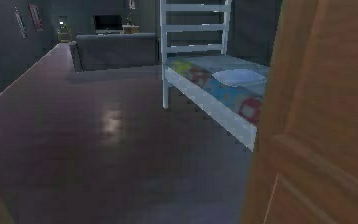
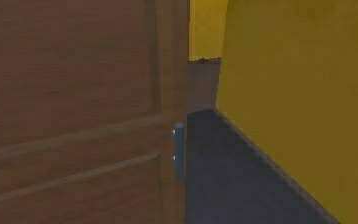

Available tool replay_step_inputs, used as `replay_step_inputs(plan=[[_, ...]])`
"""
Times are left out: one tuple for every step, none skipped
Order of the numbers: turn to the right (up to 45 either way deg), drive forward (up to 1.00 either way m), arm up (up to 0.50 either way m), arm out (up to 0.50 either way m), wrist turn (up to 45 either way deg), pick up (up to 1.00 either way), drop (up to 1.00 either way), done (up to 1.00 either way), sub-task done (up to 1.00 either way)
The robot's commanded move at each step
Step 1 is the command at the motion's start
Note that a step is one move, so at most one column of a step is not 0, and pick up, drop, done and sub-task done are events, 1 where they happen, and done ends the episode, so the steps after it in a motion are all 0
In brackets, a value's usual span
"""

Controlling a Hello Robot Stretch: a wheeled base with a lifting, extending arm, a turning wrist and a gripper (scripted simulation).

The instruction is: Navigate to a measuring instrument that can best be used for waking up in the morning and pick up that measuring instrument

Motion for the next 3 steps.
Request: replay_step_inputs(plan=[[-15.0,0.0,0.0,0.0,0.0,0.0,0.0,0.0,0.0],[0.0,0.25,0.0,0.0,0.0,0.0,0.0,0.0,0.0],[-6.0,0.0,0.0,0.0,0.0,0.0,0.0,0.0,0.0]])
